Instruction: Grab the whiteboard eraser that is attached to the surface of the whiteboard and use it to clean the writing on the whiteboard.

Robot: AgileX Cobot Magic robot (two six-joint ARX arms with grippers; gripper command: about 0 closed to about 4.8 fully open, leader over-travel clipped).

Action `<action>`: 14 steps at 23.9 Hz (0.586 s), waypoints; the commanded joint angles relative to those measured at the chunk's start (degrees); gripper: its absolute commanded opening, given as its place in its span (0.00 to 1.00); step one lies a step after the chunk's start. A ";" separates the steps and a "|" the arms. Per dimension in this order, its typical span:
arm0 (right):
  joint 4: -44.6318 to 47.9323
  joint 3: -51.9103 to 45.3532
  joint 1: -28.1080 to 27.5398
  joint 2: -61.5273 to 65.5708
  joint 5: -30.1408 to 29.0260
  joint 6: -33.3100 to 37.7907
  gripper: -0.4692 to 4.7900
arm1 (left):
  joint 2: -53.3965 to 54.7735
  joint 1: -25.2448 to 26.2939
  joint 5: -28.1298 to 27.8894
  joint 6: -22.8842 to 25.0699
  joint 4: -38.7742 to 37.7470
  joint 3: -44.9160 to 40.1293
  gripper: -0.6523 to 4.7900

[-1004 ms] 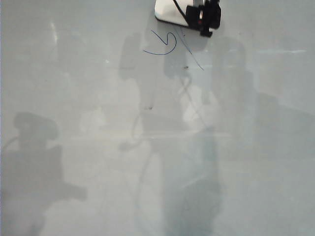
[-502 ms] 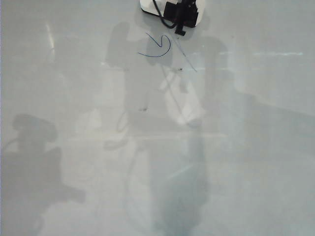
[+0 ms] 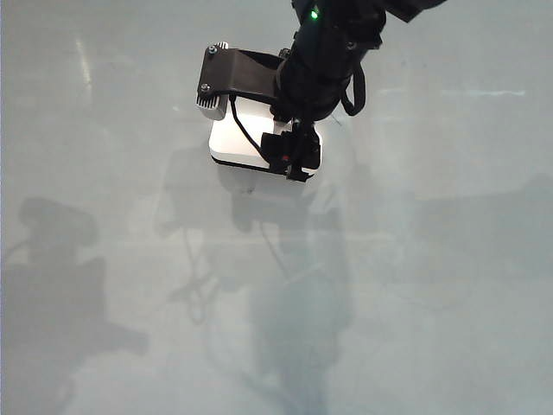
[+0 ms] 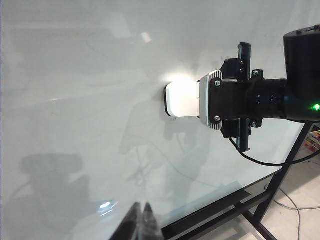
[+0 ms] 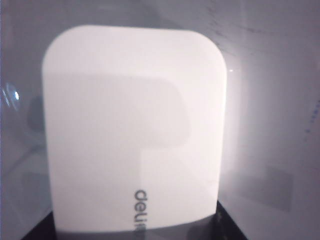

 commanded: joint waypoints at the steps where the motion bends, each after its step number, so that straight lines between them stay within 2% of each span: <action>1: 3.13 0.61 -1.16 0.39 4.11 0.28 0.37 | 0.00 0.00 0.04 0.22 0.57 0.11 0.12; 4: 3.34 0.61 -1.40 0.39 10.45 -2.01 0.37 | 0.00 0.00 0.13 0.22 0.55 0.11 0.12; 5: 4.59 0.61 -1.81 0.11 14.14 -2.67 0.37 | 0.00 0.00 0.07 0.22 0.55 0.09 0.12; 7: 5.88 0.59 -2.64 -1.22 16.83 -3.87 0.37 | 0.00 0.00 0.04 0.22 0.57 0.11 0.12; 14: 5.79 0.59 -4.09 -12.35 18.58 -4.35 0.37 | 0.00 0.00 0.04 0.22 0.55 0.11 0.12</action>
